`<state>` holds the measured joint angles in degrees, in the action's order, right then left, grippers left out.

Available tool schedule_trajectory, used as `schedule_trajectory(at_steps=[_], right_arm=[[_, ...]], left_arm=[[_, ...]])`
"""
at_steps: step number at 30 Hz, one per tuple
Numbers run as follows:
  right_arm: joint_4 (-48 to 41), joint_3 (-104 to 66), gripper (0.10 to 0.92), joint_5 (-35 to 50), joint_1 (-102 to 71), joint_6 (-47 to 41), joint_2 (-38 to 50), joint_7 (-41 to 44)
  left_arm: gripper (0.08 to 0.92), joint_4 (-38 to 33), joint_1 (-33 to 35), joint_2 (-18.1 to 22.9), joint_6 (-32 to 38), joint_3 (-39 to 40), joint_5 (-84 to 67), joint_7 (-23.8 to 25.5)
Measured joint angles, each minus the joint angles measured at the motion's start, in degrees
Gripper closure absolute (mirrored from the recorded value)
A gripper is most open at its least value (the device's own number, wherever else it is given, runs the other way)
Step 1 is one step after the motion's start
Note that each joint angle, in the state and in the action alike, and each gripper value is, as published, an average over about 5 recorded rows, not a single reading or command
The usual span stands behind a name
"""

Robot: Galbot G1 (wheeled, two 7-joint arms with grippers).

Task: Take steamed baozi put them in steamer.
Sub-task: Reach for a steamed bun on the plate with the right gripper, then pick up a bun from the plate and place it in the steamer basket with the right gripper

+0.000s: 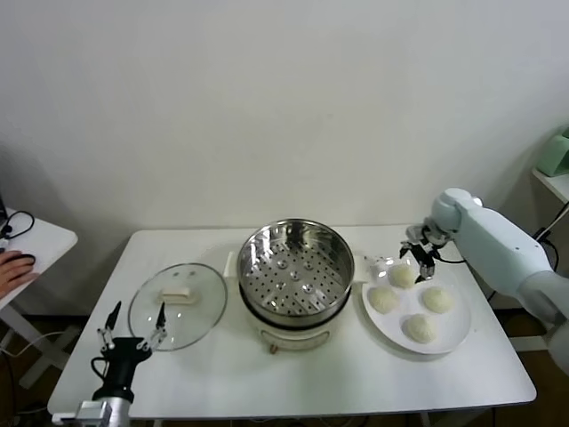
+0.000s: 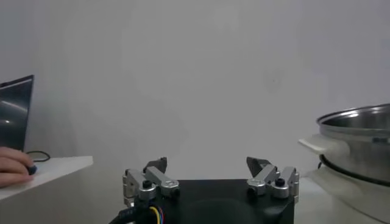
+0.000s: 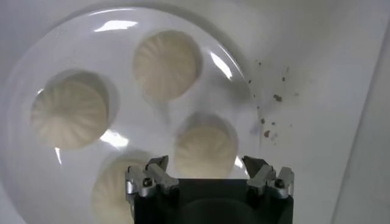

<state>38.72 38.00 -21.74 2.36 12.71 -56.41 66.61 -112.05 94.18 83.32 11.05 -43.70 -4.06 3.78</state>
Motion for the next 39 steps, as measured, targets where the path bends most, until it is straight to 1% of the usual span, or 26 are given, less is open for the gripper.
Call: schedule_trajectory(at_steps=[14, 17, 23, 32, 39], right_arm=[[-3.63, -3.51, 0.209, -4.99, -1.83, 1.40, -2.54, -0.91], [-4.06, -3.97, 0.242, -5.56, -2.03, 1.61, -2.79, -0.98], [-4.70, -4.89, 0.344, -6.58, -2.42, 2.11, -3.32, -1.32], [-4.03, -6.35, 0.372, -7.87, -2.88, 3.32, -3.15, -1.41], [0.80, -5.28, 0.376, -7.73, -1.20, 5.17, -1.39, -1.04]], left_arm=[[0.177, -0.31, 0.49, 0.05, -0.12, -0.69, -0.22, -0.35], [0.177, -0.30, 0.43, 0.04, -0.19, -0.77, -0.24, -0.44], [0.177, -0.18, 0.33, -0.03, -0.30, -0.85, -0.29, -0.56], [0.177, 0.14, 0.38, -0.03, -0.23, -0.73, -0.29, -0.63], [0.177, 0.30, 0.34, -0.10, -0.19, -1.06, -0.34, -0.68]])
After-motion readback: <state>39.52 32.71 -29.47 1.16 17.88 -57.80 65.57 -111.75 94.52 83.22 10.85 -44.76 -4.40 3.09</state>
